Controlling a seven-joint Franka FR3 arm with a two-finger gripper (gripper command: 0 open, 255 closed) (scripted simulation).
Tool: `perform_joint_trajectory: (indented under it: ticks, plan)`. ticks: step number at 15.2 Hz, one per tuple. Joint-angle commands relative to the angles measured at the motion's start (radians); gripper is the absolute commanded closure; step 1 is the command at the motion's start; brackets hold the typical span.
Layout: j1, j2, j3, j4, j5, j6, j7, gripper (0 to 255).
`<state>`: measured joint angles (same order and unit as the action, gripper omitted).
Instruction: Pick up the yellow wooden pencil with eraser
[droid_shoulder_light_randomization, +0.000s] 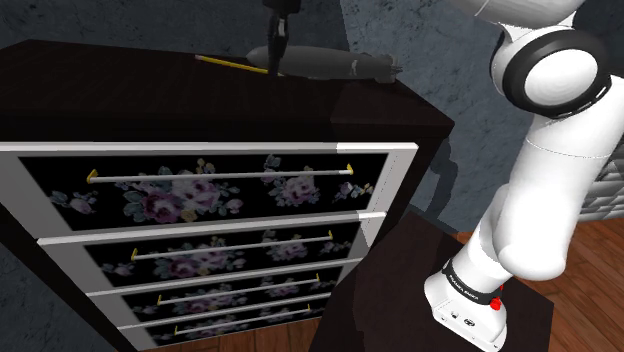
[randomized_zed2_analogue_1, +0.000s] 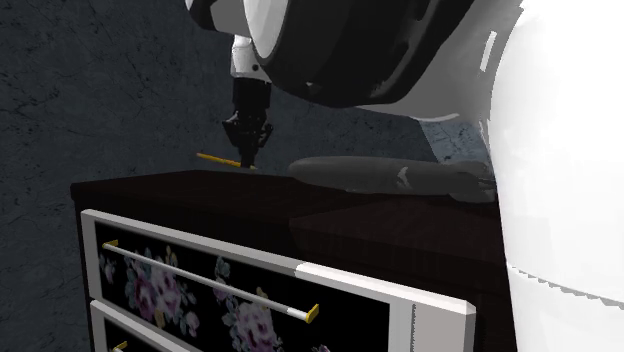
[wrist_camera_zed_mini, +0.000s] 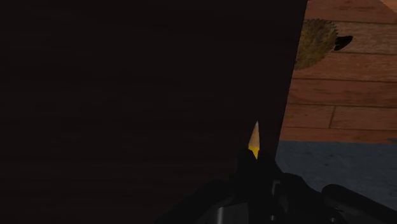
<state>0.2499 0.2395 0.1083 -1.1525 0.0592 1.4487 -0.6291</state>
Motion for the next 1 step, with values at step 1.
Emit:
perform_joint_trajectory:
  ticks: [1]
  plan:
    - [0.001, 0.003, 0.000, 0.011, 0.000, -0.009, 0.001, 255]
